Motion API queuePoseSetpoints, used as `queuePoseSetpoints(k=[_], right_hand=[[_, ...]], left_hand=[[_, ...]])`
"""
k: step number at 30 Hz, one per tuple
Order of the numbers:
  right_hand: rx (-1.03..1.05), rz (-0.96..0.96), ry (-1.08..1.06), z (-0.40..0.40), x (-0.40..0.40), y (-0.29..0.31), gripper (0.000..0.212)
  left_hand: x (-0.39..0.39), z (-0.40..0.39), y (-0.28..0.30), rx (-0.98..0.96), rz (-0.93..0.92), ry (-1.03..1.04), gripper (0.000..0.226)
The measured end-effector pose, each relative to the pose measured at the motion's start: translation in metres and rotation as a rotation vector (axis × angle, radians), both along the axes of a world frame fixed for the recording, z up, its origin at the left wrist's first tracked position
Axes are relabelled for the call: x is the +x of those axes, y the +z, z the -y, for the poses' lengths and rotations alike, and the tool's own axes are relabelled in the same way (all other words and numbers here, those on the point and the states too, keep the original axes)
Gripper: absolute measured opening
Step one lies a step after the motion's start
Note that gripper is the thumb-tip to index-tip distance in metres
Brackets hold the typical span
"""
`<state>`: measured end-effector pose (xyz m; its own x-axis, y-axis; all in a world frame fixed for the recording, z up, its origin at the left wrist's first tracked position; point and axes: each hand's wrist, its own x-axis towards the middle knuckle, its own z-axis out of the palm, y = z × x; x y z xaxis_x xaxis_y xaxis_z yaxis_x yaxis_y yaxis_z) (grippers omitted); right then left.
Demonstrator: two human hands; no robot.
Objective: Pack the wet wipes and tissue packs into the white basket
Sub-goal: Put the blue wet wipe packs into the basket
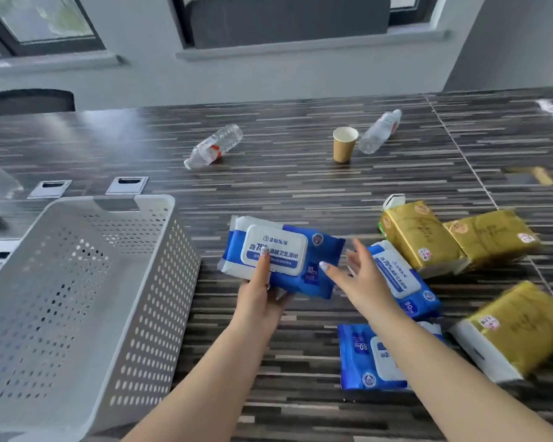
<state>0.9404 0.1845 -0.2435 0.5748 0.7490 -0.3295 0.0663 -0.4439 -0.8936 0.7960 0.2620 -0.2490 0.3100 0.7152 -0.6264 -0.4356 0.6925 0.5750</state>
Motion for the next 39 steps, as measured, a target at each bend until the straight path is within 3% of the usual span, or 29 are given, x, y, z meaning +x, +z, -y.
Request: queuePoseSetpoints(k=[4,6,11,16,19,23,29,33,36,39], right_hand=[[0.14,-0.374,-0.201,0.004,-0.014,0.012,0.015],[0.231,-0.449,-0.276,0.002,-0.023,0.021,0.002],[0.322,-0.508,-0.33,-0.001,-0.044,0.046,0.009],[0.372,-0.512,-0.384,0.006,-0.057,0.056,0.008],[0.419,-0.593,-0.326,0.009,-0.057,0.062,0.002],[0.465,-0.587,-0.226,0.01,-0.062,0.074,0.011],[0.53,-0.552,-0.219,0.01,-0.064,0.08,0.007],[0.54,-0.578,-0.213,0.011,-0.059,0.083,0.008],[0.544,-0.591,-0.187,0.015,-0.054,0.082,0.009],[0.526,-0.6,-0.172,0.017,-0.053,0.079,0.01]], left_hand=[[-0.006,0.009,0.025,0.027,0.112,0.047,0.067],[-0.01,0.015,0.035,0.051,0.114,0.062,0.068],[-0.024,0.03,0.056,0.106,0.098,0.144,0.071],[-0.033,0.033,0.073,0.136,0.077,0.157,0.05],[-0.036,0.038,0.078,0.172,0.093,0.149,0.064],[-0.044,0.049,0.081,0.199,0.115,0.12,0.049],[-0.058,0.045,0.085,0.212,0.16,0.091,0.064],[-0.078,0.027,0.092,0.236,0.137,0.154,0.043],[-0.092,0.02,0.095,0.339,0.031,0.089,0.018],[-0.101,0.016,0.096,0.438,-0.113,-0.022,0.02]])
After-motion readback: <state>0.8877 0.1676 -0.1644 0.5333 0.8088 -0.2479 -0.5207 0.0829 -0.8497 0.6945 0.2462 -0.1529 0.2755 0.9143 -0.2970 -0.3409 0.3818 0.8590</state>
